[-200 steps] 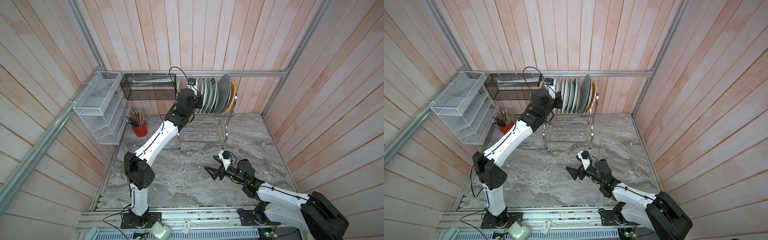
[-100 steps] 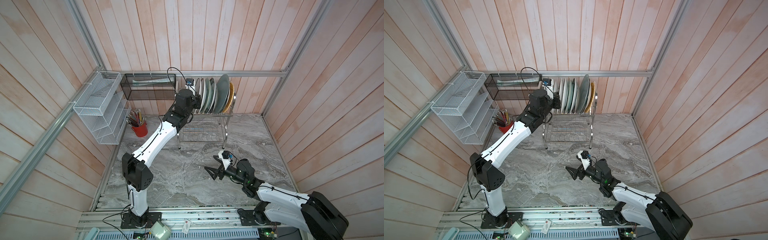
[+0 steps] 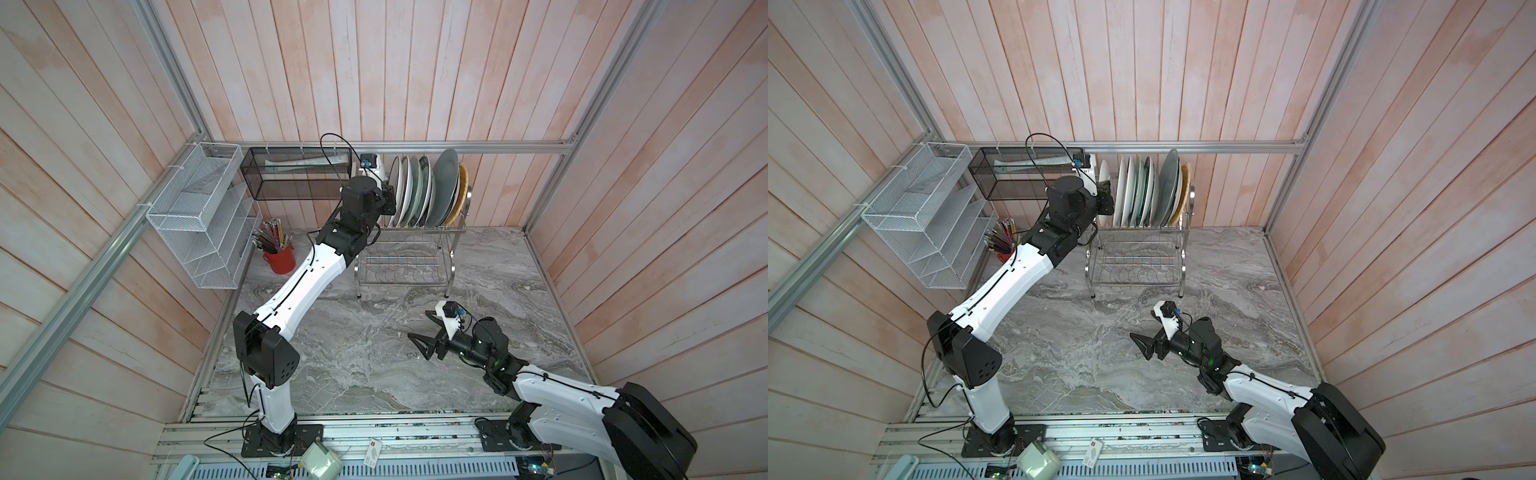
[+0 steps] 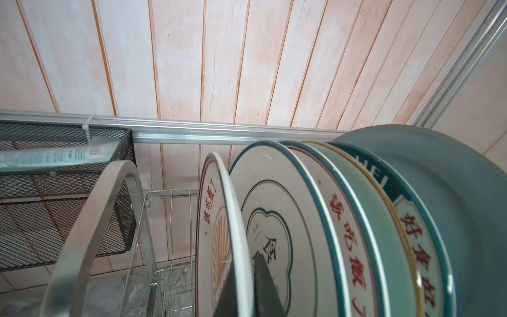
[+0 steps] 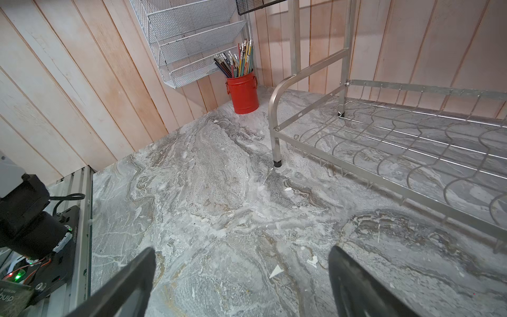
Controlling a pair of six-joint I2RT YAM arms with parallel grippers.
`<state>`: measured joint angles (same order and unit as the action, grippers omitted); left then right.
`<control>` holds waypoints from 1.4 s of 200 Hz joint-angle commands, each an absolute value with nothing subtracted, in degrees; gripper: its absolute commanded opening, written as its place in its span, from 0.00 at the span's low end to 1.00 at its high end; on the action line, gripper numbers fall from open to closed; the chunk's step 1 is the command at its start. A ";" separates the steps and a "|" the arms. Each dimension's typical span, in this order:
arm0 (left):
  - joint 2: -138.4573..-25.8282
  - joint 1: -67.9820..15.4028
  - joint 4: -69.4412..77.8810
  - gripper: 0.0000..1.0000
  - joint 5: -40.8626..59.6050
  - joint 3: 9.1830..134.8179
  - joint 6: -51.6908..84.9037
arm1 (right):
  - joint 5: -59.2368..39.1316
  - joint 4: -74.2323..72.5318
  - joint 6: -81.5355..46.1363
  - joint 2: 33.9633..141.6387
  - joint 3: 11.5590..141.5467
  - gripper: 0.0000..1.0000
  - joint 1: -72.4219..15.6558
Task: Load the plates into the dish rack
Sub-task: 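Push the sunburst plate deeper into its rack slot with the left gripper, then open the left gripper and pull it back from the rack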
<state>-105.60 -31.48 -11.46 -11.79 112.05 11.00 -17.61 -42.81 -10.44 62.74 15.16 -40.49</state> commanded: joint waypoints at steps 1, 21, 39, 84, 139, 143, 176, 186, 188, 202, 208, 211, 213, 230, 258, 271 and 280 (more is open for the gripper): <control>-104.75 -31.16 -10.50 0.00 -10.37 111.86 12.48 | -16.70 -41.92 -9.67 63.08 16.82 0.98 -41.04; -105.43 -31.19 -11.40 0.00 -11.29 112.65 12.46 | -16.59 -41.69 -9.50 63.10 16.88 0.98 -41.13; -106.19 -31.18 -12.08 0.00 -12.00 113.19 12.14 | -16.54 -41.65 -9.49 63.01 16.93 0.98 -41.22; -107.55 -31.15 -13.01 0.06 -12.22 113.99 11.47 | -16.46 -41.51 -9.40 62.75 16.90 0.98 -41.31; -107.95 -31.23 -14.04 0.21 -12.22 115.86 11.03 | -16.46 -41.51 -9.40 62.75 17.01 0.98 -41.40; -107.93 -31.27 -14.10 0.22 -12.22 115.92 11.00 | -16.44 -41.48 -9.40 62.75 17.04 0.98 -41.40; -107.67 -31.22 -14.92 0.23 -12.39 117.49 11.23 | -16.44 -41.46 -9.40 62.71 17.05 0.98 -41.48; -107.52 -31.25 -15.18 0.24 -12.35 118.11 11.35 | -16.48 -41.43 -9.41 62.75 16.98 0.98 -41.56; -107.43 -31.21 -15.33 0.24 -12.32 118.27 11.36 | -16.47 -41.40 -9.40 62.73 17.03 0.98 -41.57; -107.10 -31.29 -16.01 0.25 -12.00 119.37 11.58 | -16.44 -41.37 -9.38 62.66 17.01 0.98 -41.57; -106.85 -31.27 -16.25 0.26 -11.85 119.86 11.63 | -16.36 -41.31 -9.35 62.56 17.05 0.98 -41.57; -106.79 -31.23 -16.38 0.26 -11.79 120.13 11.73 | -16.35 -41.29 -9.38 62.52 17.03 0.98 -41.57; -106.61 -31.23 -16.49 0.26 -11.71 120.25 11.83 | -16.30 -41.28 -9.33 62.50 17.05 0.98 -41.57; -105.54 -31.10 -16.78 0.28 -10.76 121.31 12.65 | -16.26 -41.27 -9.36 62.19 16.94 0.98 -41.57; -103.82 -30.40 -18.36 0.29 -9.19 124.39 14.17 | -16.26 -41.22 -9.32 61.92 16.87 0.98 -41.57; -102.90 -30.16 -19.44 0.28 -8.28 126.19 14.42 | -16.13 -41.14 -9.32 61.72 16.77 0.98 -41.57; -101.91 -29.83 -19.89 0.29 -7.48 126.57 14.71 | -16.00 -40.99 -9.27 61.57 16.79 0.98 -41.56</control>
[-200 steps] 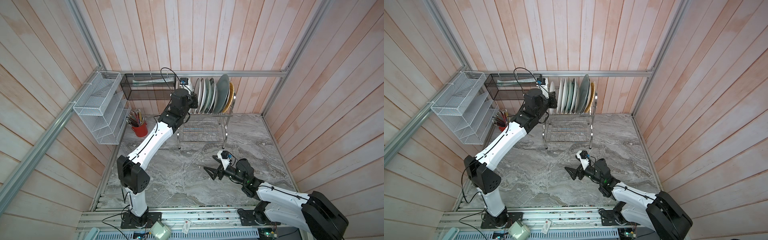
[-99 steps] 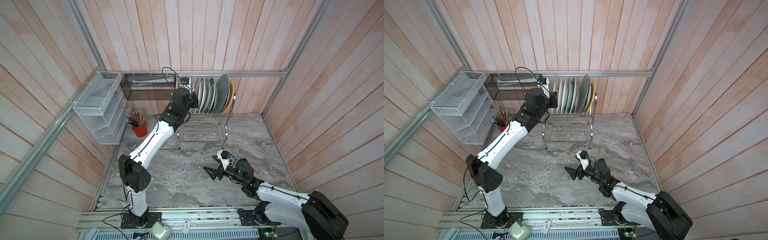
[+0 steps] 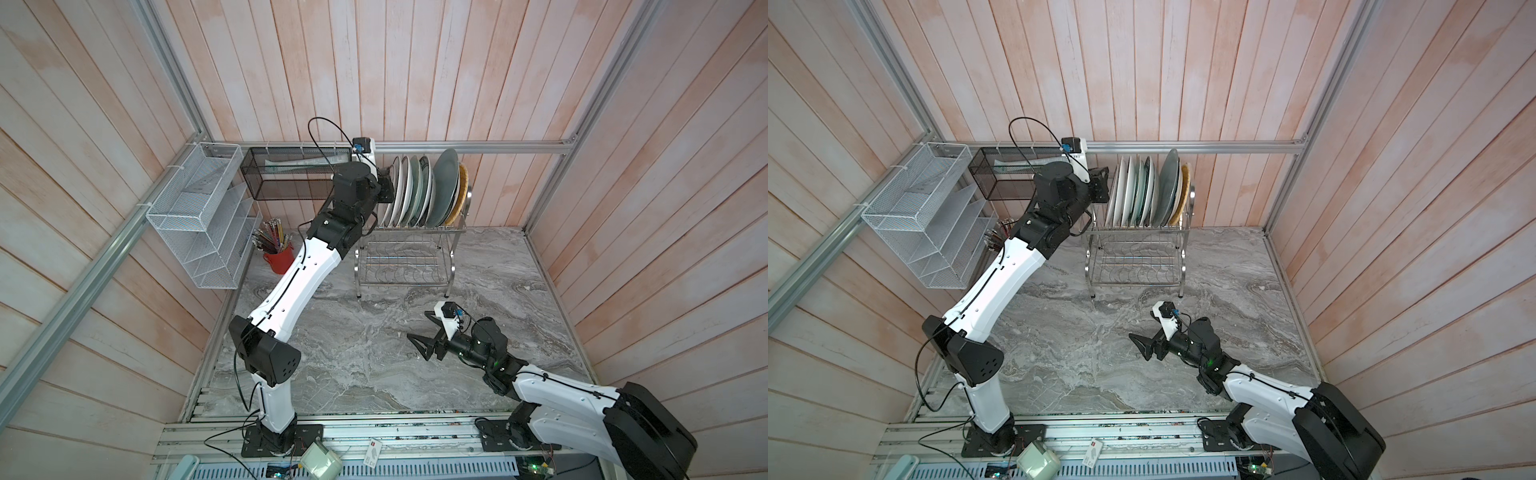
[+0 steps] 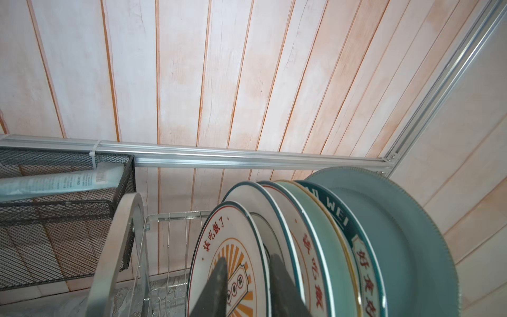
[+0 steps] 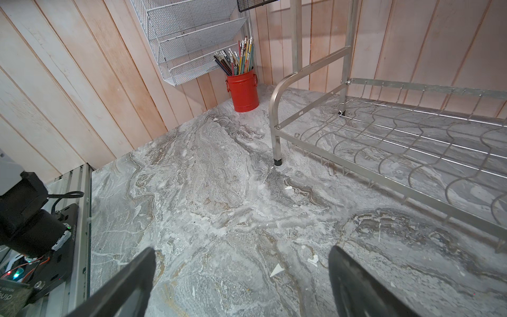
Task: Load the plates into the dish rack
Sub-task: 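Open the left gripper and pull it back from the rack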
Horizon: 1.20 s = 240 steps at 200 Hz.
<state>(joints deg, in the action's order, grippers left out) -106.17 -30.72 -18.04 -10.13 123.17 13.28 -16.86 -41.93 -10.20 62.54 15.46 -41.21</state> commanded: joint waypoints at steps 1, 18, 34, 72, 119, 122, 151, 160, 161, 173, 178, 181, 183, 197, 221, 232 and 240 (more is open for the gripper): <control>-101.75 -29.81 -19.88 0.29 -7.43 126.57 14.74 | -16.00 -41.02 -9.29 61.55 16.79 0.98 -41.57; -98.71 -28.57 -20.08 0.29 -4.45 125.70 16.90 | -15.87 -40.93 -9.23 61.03 16.60 0.98 -41.57; -94.68 -27.29 -20.05 0.29 -0.40 122.57 18.25 | -15.35 -40.56 -9.23 59.87 16.35 0.98 -41.57; -76.97 -26.10 -13.84 0.67 9.40 100.05 17.20 | -8.63 -39.31 -12.55 54.87 15.82 0.98 -41.58; -49.22 -26.09 -9.42 1.00 15.46 65.79 18.67 | 3.88 -21.61 -12.83 43.76 25.66 0.98 -41.31; -47.57 -26.10 -9.32 1.00 15.16 63.99 19.24 | 5.20 -20.75 -12.76 42.65 25.98 0.98 -41.35; -32.68 -26.10 -10.52 1.00 11.25 46.14 22.58 | 19.79 -12.84 -11.74 35.82 28.67 0.98 -41.06; -29.27 -26.09 -11.02 1.00 8.84 42.04 24.15 | 22.16 -11.75 -10.65 34.20 28.43 0.98 -40.96; -28.88 -26.10 -11.09 1.00 8.68 41.50 24.29 | 22.64 -11.59 -10.64 34.11 28.41 0.98 -40.96; -25.21 -26.10 -11.96 1.00 3.92 36.81 25.56 | 26.71 -9.53 -10.43 32.06 28.17 0.98 -40.72; -23.76 -26.10 -12.62 1.00 1.45 35.16 26.66 | 27.98 -9.02 -9.94 31.38 27.89 0.98 -40.55; -23.04 -26.09 -12.87 1.00 0.12 33.99 27.32 | 28.68 -8.96 -9.48 30.89 27.56 0.98 -40.38; -22.59 -26.10 -12.97 1.00 -1.09 33.42 27.66 | 29.08 -8.96 -9.23 30.66 27.30 0.98 -40.24; -20.43 -26.10 -12.07 1.00 -8.08 28.64 28.56 | 32.67 -10.11 -7.33 28.97 24.86 0.98 -38.79; -22.91 -26.04 -7.95 1.00 -21.41 22.80 27.24 | 31.95 -18.10 -5.18 27.89 17.12 0.98 -30.34; -26.41 -26.10 -6.81 1.00 -28.21 22.16 27.23 | 27.57 -20.52 -8.39 28.44 14.21 0.98 -23.29; -29.25 -26.01 -5.79 1.00 -32.69 22.10 27.51 | 22.84 -22.42 -11.14 29.06 12.11 0.98 -17.72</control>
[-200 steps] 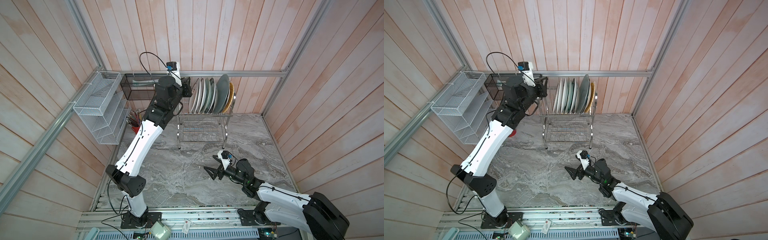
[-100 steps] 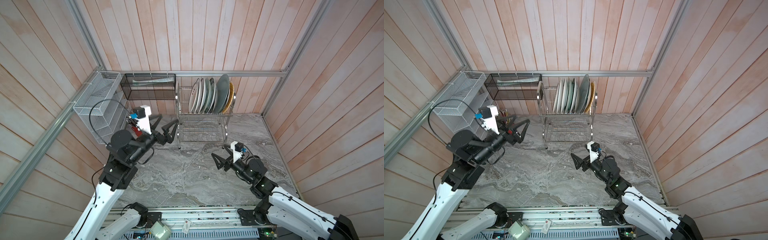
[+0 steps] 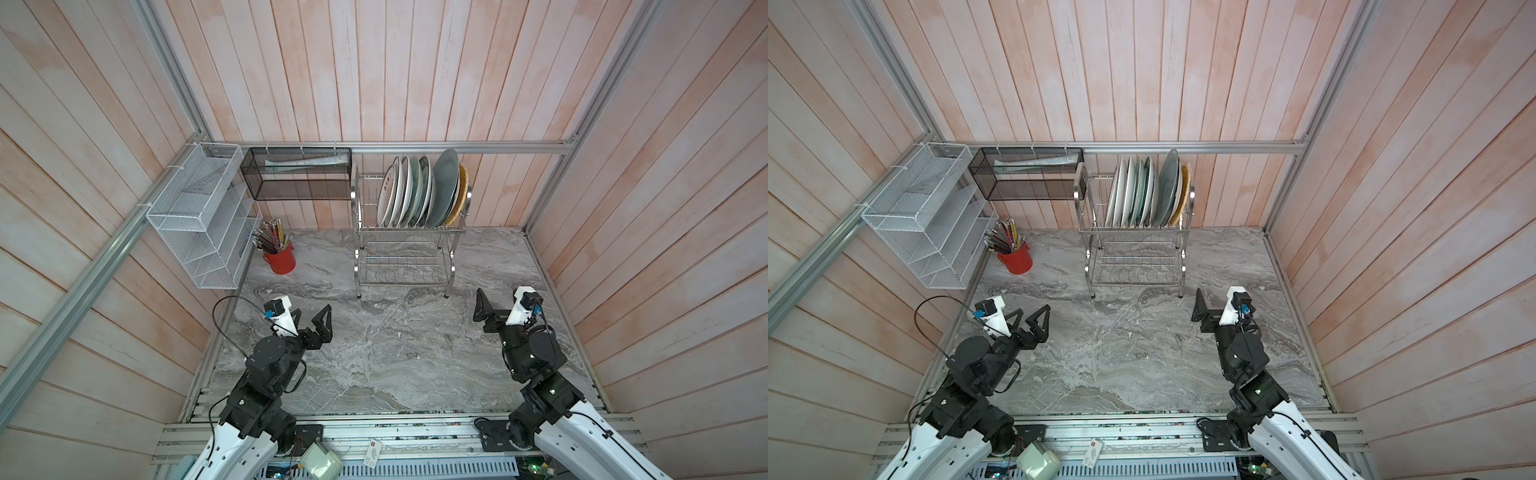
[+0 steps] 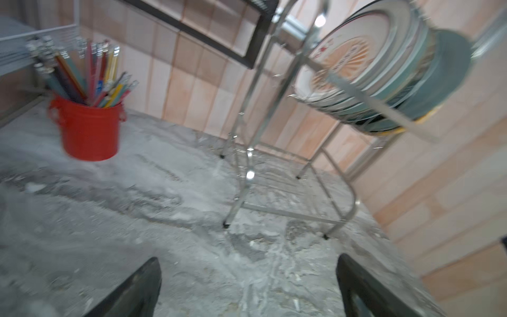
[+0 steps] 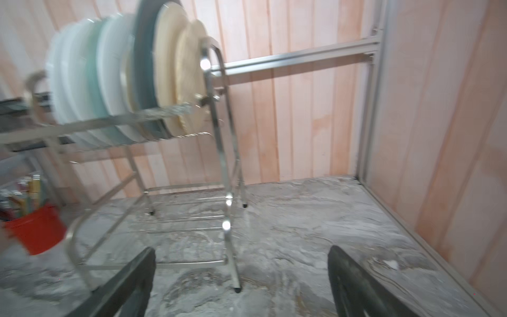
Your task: Load the plates into the dish rack
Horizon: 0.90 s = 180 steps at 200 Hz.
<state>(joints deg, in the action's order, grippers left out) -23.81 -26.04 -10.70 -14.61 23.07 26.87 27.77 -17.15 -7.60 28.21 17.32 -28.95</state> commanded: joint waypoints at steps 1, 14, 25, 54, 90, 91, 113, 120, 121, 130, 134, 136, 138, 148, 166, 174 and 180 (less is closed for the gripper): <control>-29.57 -26.01 -5.57 1.00 -33.22 22.08 27.51 | 22.14 -22.68 -11.46 29.16 11.81 0.98 -16.77; -33.51 -25.87 -1.34 1.00 -39.06 21.60 25.94 | 16.10 -27.22 -14.55 30.15 8.22 0.98 -8.43; -37.02 -25.90 4.45 1.00 -42.78 20.62 23.65 | 15.39 -30.65 -16.14 30.83 5.65 0.98 -4.49; -46.41 -25.00 22.00 1.00 -44.58 16.83 13.39 | 19.25 -38.72 -12.11 34.02 1.36 0.98 -2.29; -51.75 -19.25 28.86 1.00 -41.13 14.55 12.01 | 21.33 -44.08 -8.30 39.31 -0.76 0.98 -2.04; -51.71 -19.03 29.24 1.00 -41.04 14.40 11.89 | 21.34 -44.41 -8.28 39.47 -0.91 0.98 -2.07; -52.21 -13.62 38.70 1.00 -33.51 9.53 10.71 | 21.46 -50.59 -7.91 43.43 -2.80 0.98 -1.80; -53.50 -12.12 39.68 1.00 -32.16 9.00 11.23 | 21.45 -52.25 -7.92 44.92 -3.07 0.98 -1.77; -53.82 -11.99 39.88 1.00 -32.12 8.90 11.29 | 21.49 -52.45 -7.91 45.14 -3.07 0.98 -1.72; -56.45 -10.92 43.25 1.00 -31.62 7.66 11.39 | 21.41 -53.78 -7.52 46.83 -2.82 0.98 -1.59; -58.03 -10.62 45.92 1.00 -30.95 6.74 10.91 | 20.98 -54.04 -6.70 47.50 -2.54 0.98 -1.61; -58.83 -10.43 47.63 1.00 -30.44 6.23 10.62 | 20.89 -54.22 -6.20 47.78 -2.44 0.98 -1.63; -59.75 -10.25 49.26 1.00 -29.93 5.78 10.34 | 20.87 -54.54 -5.75 48.16 -2.35 0.98 -1.59; -64.17 -9.77 58.39 1.00 -29.82 4.19 8.65 | 21.51 -56.17 -4.39 49.91 -2.05 0.98 -1.41; -67.10 -9.30 60.25 1.00 -24.88 5.51 5.63 | 20.51 -56.54 -4.24 52.92 -0.65 0.98 -0.33; -69.05 -9.30 61.36 1.00 -25.25 6.32 5.20 | 20.47 -57.11 -4.06 54.47 -0.03 0.98 -0.07; -70.57 -9.29 63.91 1.00 -24.94 6.26 4.78 | 20.57 -58.51 -3.97 55.88 0.13 0.98 0.00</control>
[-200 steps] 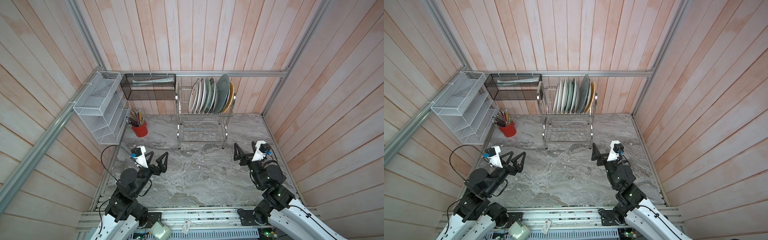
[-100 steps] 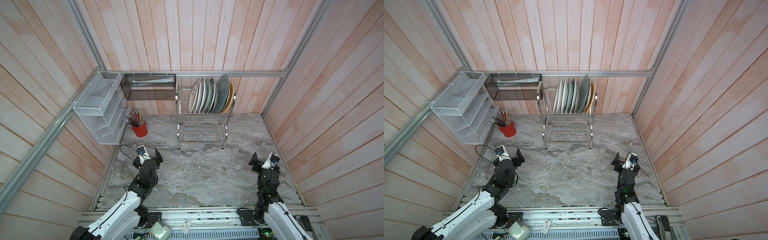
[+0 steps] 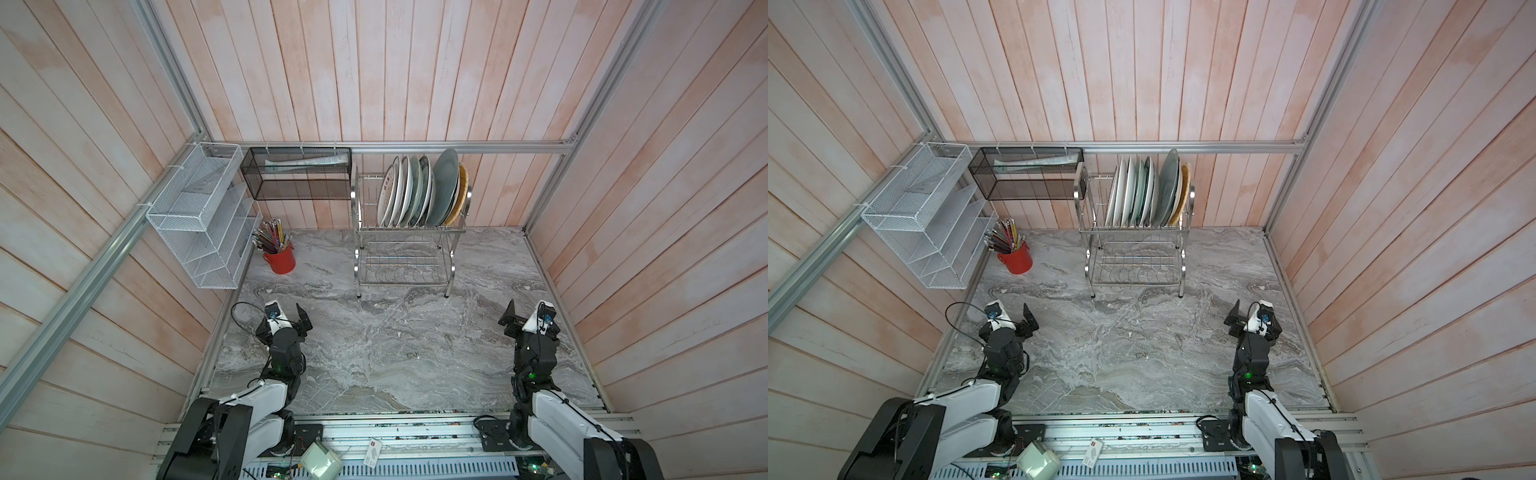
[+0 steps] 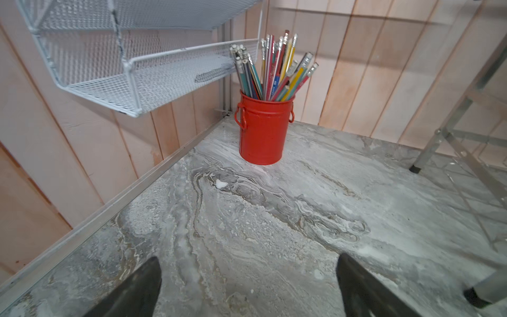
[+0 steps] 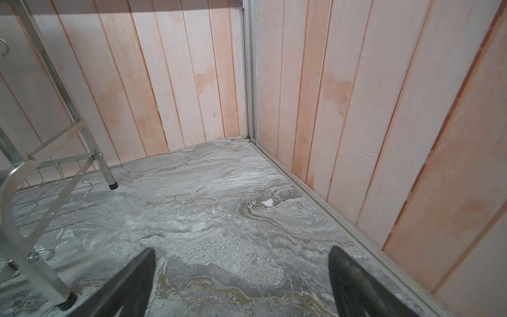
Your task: Load the plates into the dish rack
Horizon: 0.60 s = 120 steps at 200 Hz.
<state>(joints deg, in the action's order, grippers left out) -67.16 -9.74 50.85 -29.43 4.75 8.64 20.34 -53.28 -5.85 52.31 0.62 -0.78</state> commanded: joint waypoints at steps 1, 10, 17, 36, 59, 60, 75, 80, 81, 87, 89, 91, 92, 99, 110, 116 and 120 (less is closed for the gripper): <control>-70.84 -9.26 64.17 1.00 -24.86 6.16 4.76 | 20.61 -58.78 -3.96 56.15 0.15 0.98 0.00; -73.01 -9.25 66.83 1.00 -24.75 6.70 1.60 | 20.64 -61.43 -3.87 58.29 0.30 0.98 0.00; -74.11 -9.27 67.06 1.00 -24.63 7.36 0.56 | 20.31 -63.08 -3.72 60.01 0.63 0.98 0.02; -79.73 -8.89 75.40 1.00 -23.64 6.55 -1.44 | 18.62 -65.31 -3.02 63.62 1.88 0.98 0.05; -88.60 -8.96 88.86 1.00 -23.32 5.27 -3.97 | 17.84 -69.34 -3.49 66.62 1.93 0.98 0.09; -88.38 -8.96 88.16 1.00 -22.91 5.36 -3.92 | 17.75 -69.52 -3.59 66.75 1.93 0.98 0.09; -84.40 -8.16 79.03 1.00 -19.84 6.77 -2.48 | 15.59 -70.58 -3.43 68.41 2.56 0.98 0.05; -85.02 -7.78 80.71 1.00 -19.67 6.45 -2.25 | 14.70 -71.13 -3.33 69.09 2.80 0.98 0.04; -85.22 -7.71 80.96 1.00 -19.68 6.39 -2.27 | 14.60 -71.25 -3.38 69.26 2.85 0.98 0.07; -86.13 -7.66 83.69 1.00 -19.64 5.85 -2.41 | 13.86 -72.33 -3.41 70.24 3.04 0.98 0.09; -86.44 -7.67 84.12 1.00 -19.57 5.77 -2.49 | 13.64 -72.82 -3.42 70.54 3.02 0.98 0.09; -86.58 -7.65 84.27 1.00 -19.37 5.68 -2.62 | 13.30 -73.25 -3.47 70.90 2.98 0.98 0.09; -86.58 -7.65 84.28 1.00 -19.27 5.70 -2.67 | 13.15 -73.49 -3.49 71.09 2.89 0.98 0.09; -86.53 -7.68 82.85 1.00 -18.39 6.14 -2.77 | 12.27 -75.65 -3.45 72.62 2.74 0.98 0.09; -86.17 -7.01 79.55 1.00 -17.52 7.48 -2.25 | 10.71 -79.38 -2.58 75.28 2.23 0.98 0.02; -86.50 -6.03 78.30 1.00 -16.32 8.05 -1.27 | 10.52 -80.56 -2.36 76.33 2.26 0.98 0.02; -87.19 -5.48 77.84 1.00 -15.94 8.48 -0.73 | 10.38 -80.96 -2.22 77.00 2.35 0.98 0.00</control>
<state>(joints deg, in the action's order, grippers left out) -86.08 -7.49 79.64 -20.14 6.46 -1.52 14.04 -72.73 -3.88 73.41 1.63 -0.19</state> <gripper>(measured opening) 0.999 0.980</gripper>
